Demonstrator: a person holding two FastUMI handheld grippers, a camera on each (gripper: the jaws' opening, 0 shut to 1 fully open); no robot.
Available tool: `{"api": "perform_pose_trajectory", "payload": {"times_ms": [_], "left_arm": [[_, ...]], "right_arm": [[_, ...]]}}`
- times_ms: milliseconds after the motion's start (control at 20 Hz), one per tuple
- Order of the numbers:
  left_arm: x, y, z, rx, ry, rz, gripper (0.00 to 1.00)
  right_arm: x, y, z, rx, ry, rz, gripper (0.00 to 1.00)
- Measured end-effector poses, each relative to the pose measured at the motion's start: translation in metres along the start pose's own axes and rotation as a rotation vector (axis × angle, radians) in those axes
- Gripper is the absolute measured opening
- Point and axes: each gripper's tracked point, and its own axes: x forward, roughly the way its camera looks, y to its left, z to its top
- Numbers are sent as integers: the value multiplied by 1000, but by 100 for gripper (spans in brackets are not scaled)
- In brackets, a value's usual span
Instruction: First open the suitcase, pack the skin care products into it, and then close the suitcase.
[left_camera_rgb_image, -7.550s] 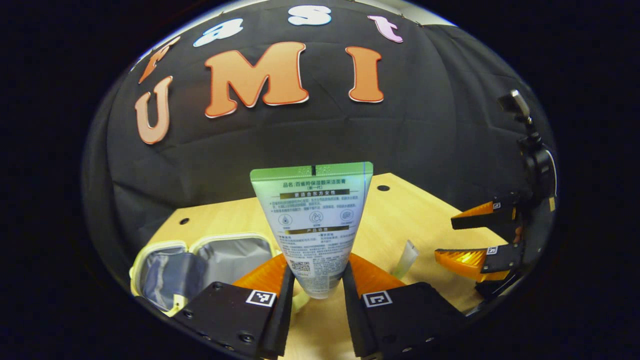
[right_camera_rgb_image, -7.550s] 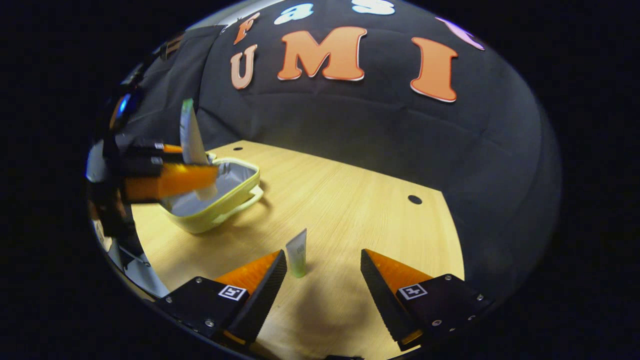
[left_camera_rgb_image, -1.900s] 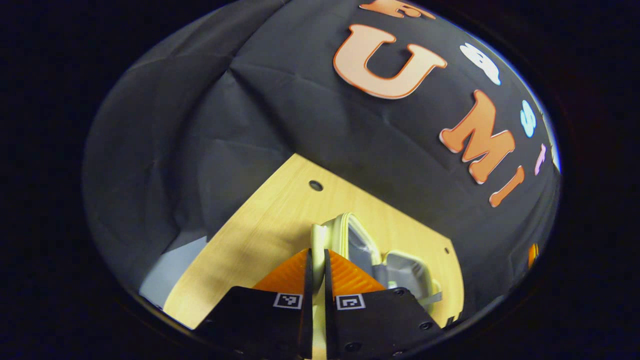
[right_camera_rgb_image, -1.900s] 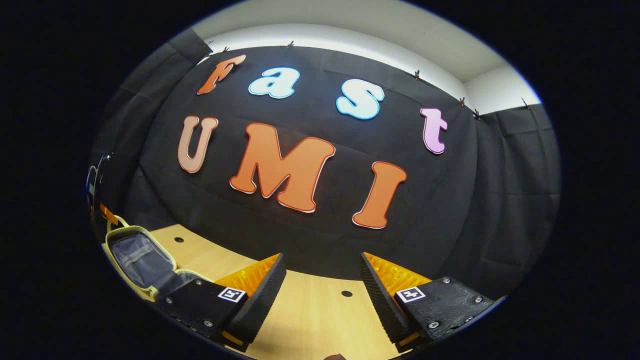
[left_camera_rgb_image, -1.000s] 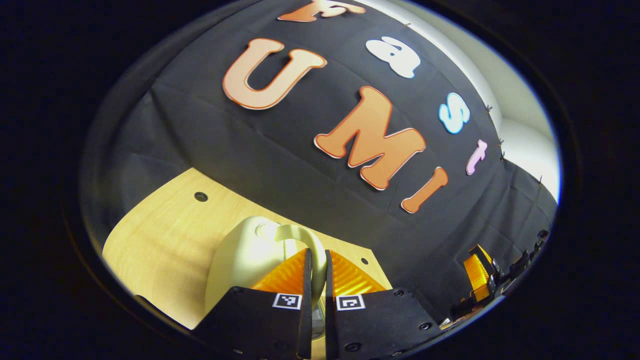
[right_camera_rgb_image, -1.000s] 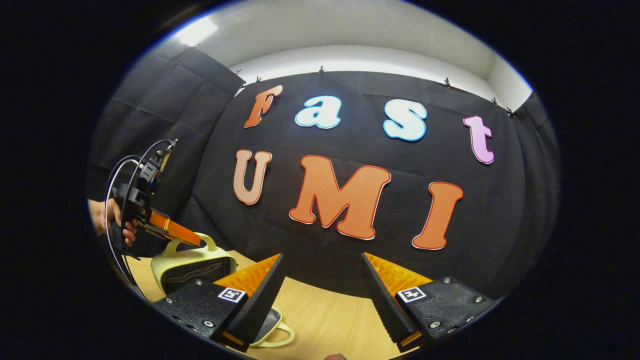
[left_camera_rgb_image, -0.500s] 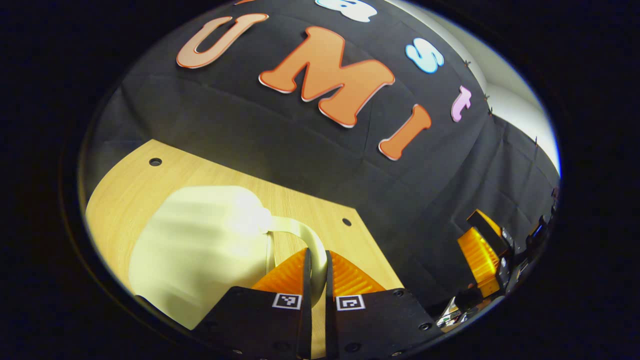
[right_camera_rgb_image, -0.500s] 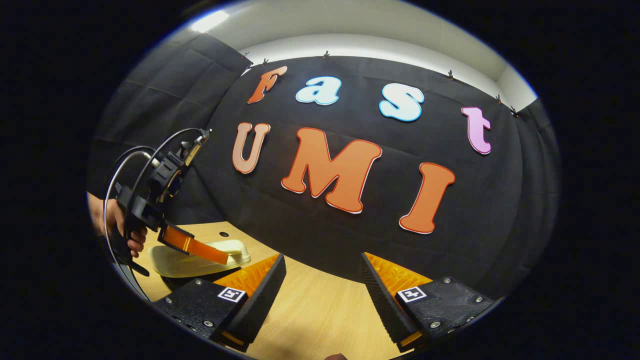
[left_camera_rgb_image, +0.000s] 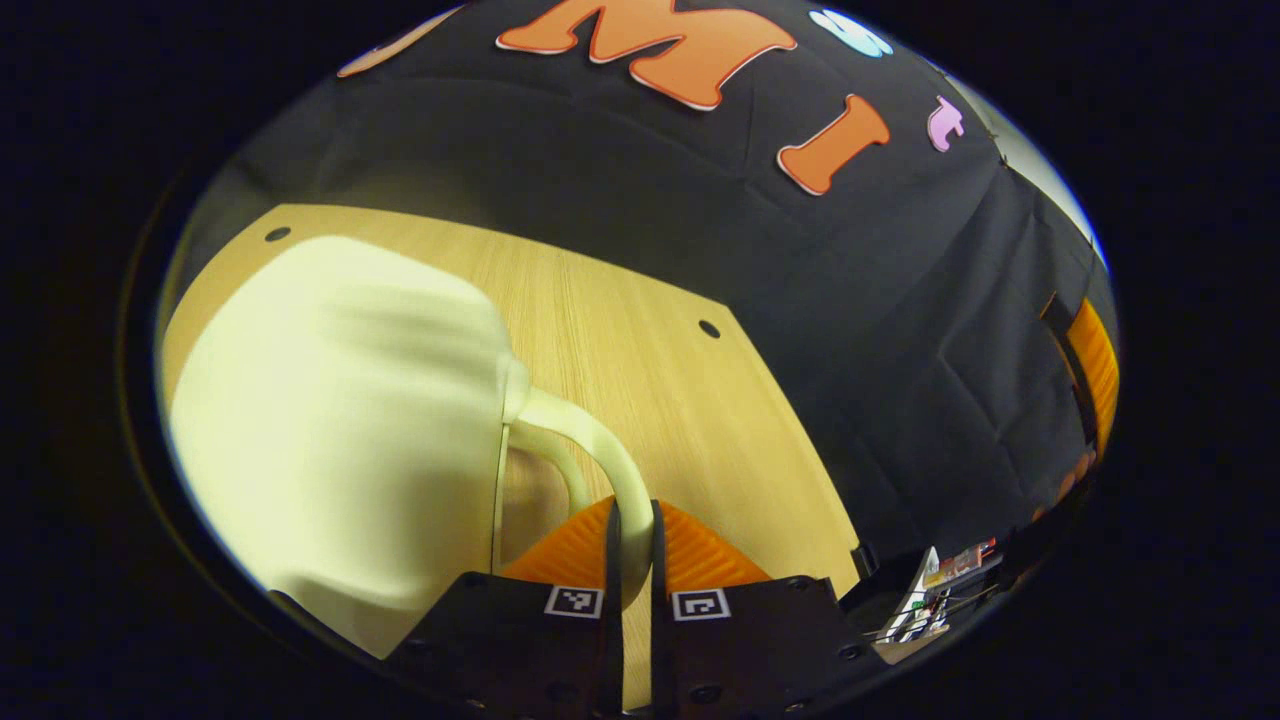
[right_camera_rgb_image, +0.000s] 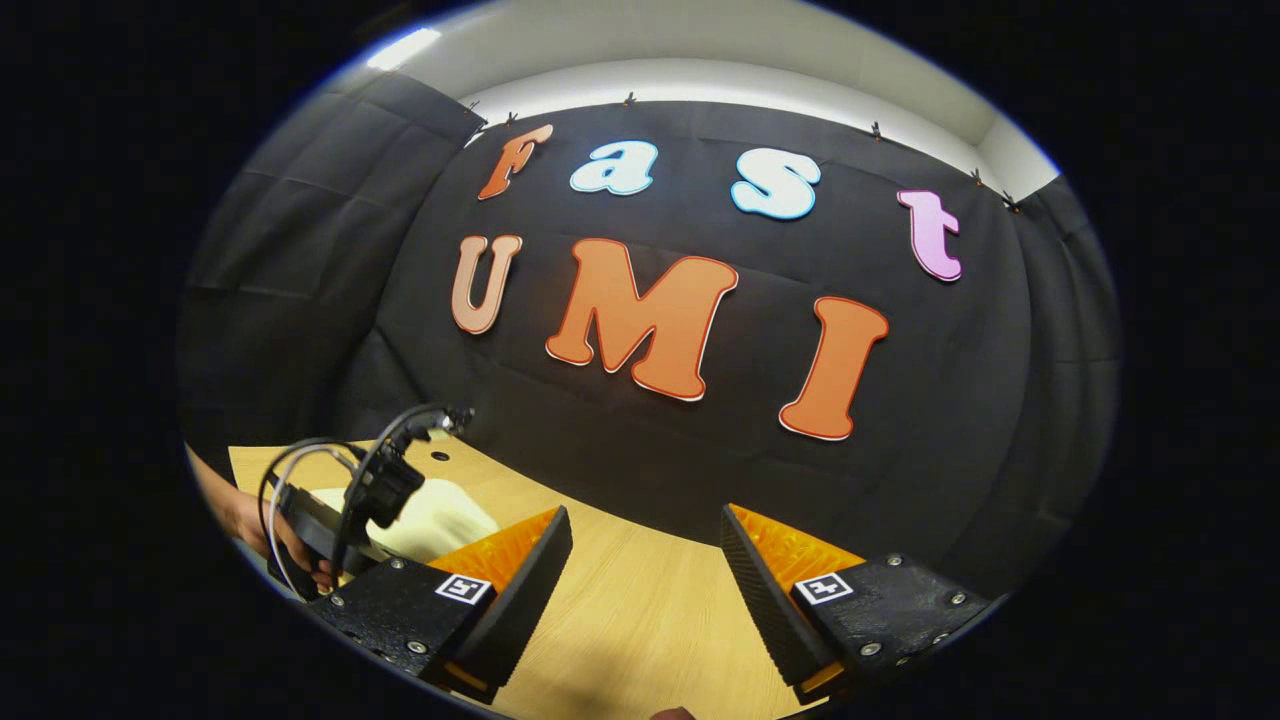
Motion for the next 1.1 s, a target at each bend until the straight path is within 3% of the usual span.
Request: {"api": "perform_pose_trajectory", "payload": {"times_ms": [200, 250, 350, 450, 600, 850, 900, 1100], "left_arm": [[4, 8, 2, 160, 0, 76, 12], [-8, 3, 8, 196, -20, 66, 18], [-24, -11, 24, 222, -84, 38, 40], [-53, -14, 63, 286, -200, 87, 89], [-93, -18, 113, 330, -362, 168, 93], [-158, -6, 153, 396, -642, 295, 100], [-166, -9, 158, 416, -687, 308, 96], [-175, -12, 162, 423, -725, 330, 98]], "right_arm": [[-2, -3, -13, 4, 35, -17, 94], [1, 0, -13, 6, 39, -17, 95], [6, 6, -11, 1, 37, -14, 95], [13, 14, -10, 9, 34, -1, 95], [21, 28, -4, 2, 20, 7, 95], [27, 35, -2, 16, 18, -3, 95], [28, 33, -5, 24, 26, -11, 95], [29, 28, -10, 44, 38, -41, 95]]}}
